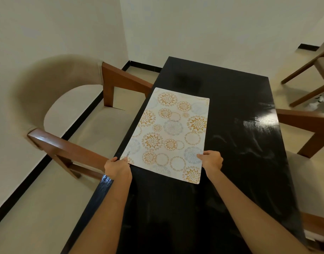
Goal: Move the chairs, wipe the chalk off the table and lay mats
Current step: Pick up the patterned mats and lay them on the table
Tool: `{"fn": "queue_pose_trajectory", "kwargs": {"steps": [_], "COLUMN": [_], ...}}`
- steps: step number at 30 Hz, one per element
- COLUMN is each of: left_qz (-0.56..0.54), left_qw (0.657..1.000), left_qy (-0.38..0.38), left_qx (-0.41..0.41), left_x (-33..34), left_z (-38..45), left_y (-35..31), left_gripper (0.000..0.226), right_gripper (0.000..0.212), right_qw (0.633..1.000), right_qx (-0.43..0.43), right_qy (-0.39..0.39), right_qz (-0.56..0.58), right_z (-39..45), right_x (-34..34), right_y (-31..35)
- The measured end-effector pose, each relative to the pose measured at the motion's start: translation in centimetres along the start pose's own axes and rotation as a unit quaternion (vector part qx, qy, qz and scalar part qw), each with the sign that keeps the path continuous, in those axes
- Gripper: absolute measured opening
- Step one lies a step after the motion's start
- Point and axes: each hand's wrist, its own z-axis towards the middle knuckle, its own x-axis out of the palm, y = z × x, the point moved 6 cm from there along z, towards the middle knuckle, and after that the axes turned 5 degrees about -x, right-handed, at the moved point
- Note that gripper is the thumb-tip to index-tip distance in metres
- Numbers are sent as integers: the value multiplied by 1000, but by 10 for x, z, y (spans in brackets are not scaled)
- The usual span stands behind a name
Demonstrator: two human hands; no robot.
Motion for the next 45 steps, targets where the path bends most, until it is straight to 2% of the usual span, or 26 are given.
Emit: {"fn": "queue_pose_trajectory", "kwargs": {"steps": [3,5,15,30,36,39,45], "left_qz": [1,7,40,104,129,103,63], "left_qw": [1000,1000,999,993,989,989,970], "left_qy": [-2,-2,-1,-20,1,37,112], "left_qx": [10,14,27,50,72,102,208], "left_x": [0,0,0,0,-4,-8,-37], "left_z": [0,0,-2,0,-2,-13,-57], "left_y": [-2,-3,-5,-10,-12,-11,-2], "left_gripper": [42,43,38,33,43,43,32], "right_gripper": [24,28,31,21,24,26,23], "right_qw": [1000,1000,999,997,989,991,988], "right_qx": [-8,-9,-20,-5,-33,-72,-151], "right_qy": [-6,-7,-12,-12,-39,-64,-21], "right_qz": [-20,-22,-39,-75,-135,-91,13], "right_z": [-4,-5,-8,-4,-15,-31,-88], "right_x": [0,-1,-1,1,0,1,1], "right_y": [1,3,9,5,11,15,16]}}
